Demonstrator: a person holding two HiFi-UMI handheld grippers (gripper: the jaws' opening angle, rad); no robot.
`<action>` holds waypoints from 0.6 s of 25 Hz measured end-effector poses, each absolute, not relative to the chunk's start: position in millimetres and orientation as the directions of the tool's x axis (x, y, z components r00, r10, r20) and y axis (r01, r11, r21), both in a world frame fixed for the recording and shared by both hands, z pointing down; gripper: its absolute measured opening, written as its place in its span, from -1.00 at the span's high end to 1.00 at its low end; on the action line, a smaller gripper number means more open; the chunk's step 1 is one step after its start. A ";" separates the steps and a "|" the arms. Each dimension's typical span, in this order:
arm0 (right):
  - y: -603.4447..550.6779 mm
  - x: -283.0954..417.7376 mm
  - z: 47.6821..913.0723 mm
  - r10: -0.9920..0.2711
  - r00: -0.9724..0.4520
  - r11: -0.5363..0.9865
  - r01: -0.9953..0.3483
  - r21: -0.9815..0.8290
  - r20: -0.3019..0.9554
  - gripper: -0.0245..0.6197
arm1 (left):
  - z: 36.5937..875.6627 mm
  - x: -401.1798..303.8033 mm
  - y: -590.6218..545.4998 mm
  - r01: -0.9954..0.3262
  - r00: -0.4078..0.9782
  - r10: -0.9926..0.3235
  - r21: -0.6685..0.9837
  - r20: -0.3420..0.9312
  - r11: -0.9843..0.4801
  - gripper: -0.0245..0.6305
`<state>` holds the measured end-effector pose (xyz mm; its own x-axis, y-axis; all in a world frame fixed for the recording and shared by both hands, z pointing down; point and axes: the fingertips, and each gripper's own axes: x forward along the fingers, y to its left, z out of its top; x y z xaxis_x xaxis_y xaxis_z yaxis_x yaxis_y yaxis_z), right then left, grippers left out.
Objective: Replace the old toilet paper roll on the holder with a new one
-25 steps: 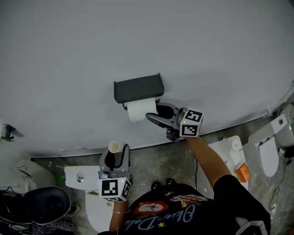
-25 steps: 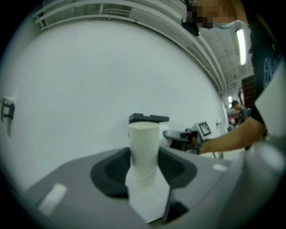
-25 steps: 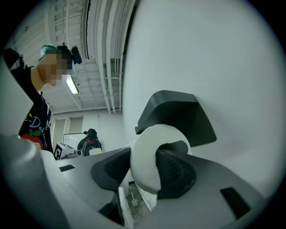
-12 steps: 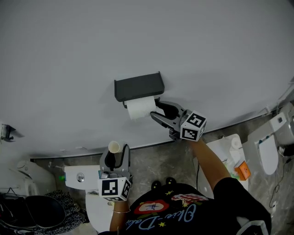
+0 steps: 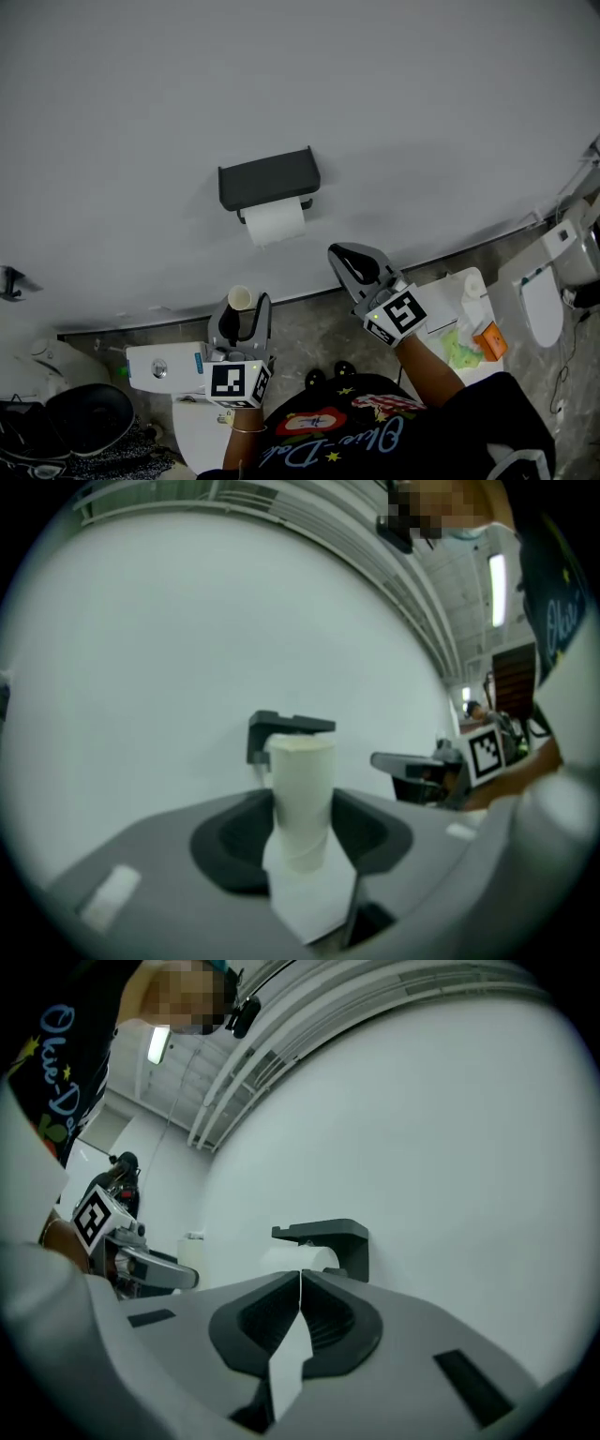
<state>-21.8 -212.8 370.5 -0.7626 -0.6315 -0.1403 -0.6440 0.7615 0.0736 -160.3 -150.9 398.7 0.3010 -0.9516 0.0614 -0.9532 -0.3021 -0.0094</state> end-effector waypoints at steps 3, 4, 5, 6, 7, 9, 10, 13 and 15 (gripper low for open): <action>-199.3 -12.0 384.9 -0.685 -0.717 0.727 -0.684 -0.053 -0.131 0.88 | 402.3 -152.8 -152.2 -0.948 0.315 -0.947 -0.020 0.070 -0.317 0.36; -196.1 -10.3 390.3 -0.694 -0.710 0.720 -0.690 -0.079 -0.120 0.88 | 403.5 -151.4 -152.8 -0.947 0.318 -0.945 -0.019 0.074 -0.320 0.36; -193.8 -9.0 394.1 -0.698 -0.708 0.716 -0.692 -0.092 -0.113 0.88 | 404.2 -150.6 -153.5 -0.947 0.319 -0.945 -0.016 0.076 -0.321 0.36; -192.8 -7.9 396.0 -0.699 -0.707 0.715 -0.692 -0.096 -0.110 0.88 | 404.4 -150.4 -154.3 -0.947 0.320 -0.944 -0.014 0.077 -0.322 0.36; -193.0 -6.8 396.4 -0.699 -0.707 0.715 -0.693 -0.093 -0.108 0.88 | 404.2 -150.6 -155.0 -0.947 0.319 -0.945 -0.014 0.077 -0.321 0.36; -194.9 -5.4 393.9 -0.699 -0.707 0.715 -0.695 -0.076 -0.108 0.88 | 403.7 -151.1 -155.7 -0.947 0.318 -0.945 -0.015 0.076 -0.320 0.36; -195.6 -5.1 391.7 -0.698 -0.708 0.715 -0.696 -0.064 -0.108 0.88 | 403.6 -151.1 -155.7 -0.948 0.317 -0.945 -0.016 0.076 -0.319 0.36; -197.5 -3.9 385.0 -0.696 -0.709 0.717 -0.696 -0.040 -0.115 0.88 | 404.0 -150.4 -155.0 -0.948 0.316 -0.946 -0.012 0.076 -0.318 0.36; -198.9 -3.7 382.3 -0.693 -0.711 0.719 -0.694 -0.036 -0.120 0.88 | 404.0 -150.5 -154.7 -0.949 0.314 -0.946 -0.014 0.076 -0.316 0.36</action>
<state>-3.7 -198.9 382.3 -0.7111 -0.6927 -0.1203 -0.6942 0.7189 -0.0361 -150.5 -154.7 404.0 0.3144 -0.9462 0.0762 -0.9486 -0.3163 -0.0136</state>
